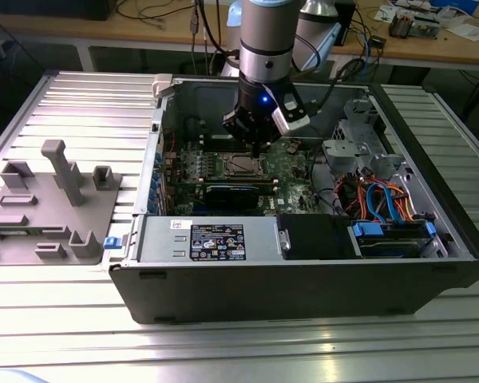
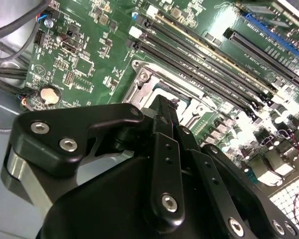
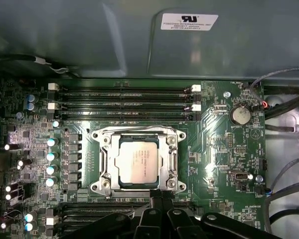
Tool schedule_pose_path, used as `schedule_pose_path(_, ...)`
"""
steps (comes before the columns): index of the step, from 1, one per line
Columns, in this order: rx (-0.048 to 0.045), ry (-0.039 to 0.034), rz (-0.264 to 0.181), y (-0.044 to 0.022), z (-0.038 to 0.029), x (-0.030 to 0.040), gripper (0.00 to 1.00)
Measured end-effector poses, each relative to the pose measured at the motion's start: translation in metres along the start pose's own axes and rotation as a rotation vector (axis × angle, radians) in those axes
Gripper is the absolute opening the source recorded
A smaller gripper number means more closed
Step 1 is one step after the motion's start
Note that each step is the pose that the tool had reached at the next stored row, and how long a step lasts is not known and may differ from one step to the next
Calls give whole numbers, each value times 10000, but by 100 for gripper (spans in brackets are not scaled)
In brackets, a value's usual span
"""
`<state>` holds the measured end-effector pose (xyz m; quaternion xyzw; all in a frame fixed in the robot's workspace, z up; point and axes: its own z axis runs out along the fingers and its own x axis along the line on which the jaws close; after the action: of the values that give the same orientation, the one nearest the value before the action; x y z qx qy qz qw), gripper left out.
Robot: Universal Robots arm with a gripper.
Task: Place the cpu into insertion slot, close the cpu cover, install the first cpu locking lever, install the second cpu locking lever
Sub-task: 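Install the second cpu locking lever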
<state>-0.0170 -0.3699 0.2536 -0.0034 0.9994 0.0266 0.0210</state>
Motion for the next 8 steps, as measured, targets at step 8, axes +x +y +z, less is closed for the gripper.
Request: schedule_pose_path(8,0,0,0,-14,0,0,11)
